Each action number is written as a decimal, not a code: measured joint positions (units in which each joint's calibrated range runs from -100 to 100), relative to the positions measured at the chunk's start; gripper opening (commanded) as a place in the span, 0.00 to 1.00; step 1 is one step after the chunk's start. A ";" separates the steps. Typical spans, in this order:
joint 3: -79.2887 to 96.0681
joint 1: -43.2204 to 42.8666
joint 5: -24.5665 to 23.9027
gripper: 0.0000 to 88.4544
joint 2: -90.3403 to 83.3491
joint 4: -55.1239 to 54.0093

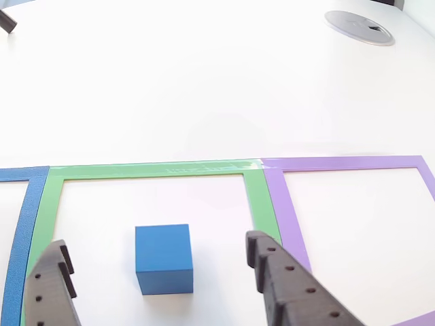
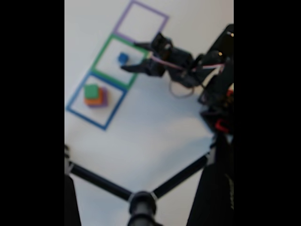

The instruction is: Tower of hanoi

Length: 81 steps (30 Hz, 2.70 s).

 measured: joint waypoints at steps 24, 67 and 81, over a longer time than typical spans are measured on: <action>-11.16 -2.22 0.00 0.28 18.24 -5.32; -15.58 -6.09 -0.54 0.01 -45.59 62.47; -73.66 -19.89 -3.78 0.01 -58.67 136.15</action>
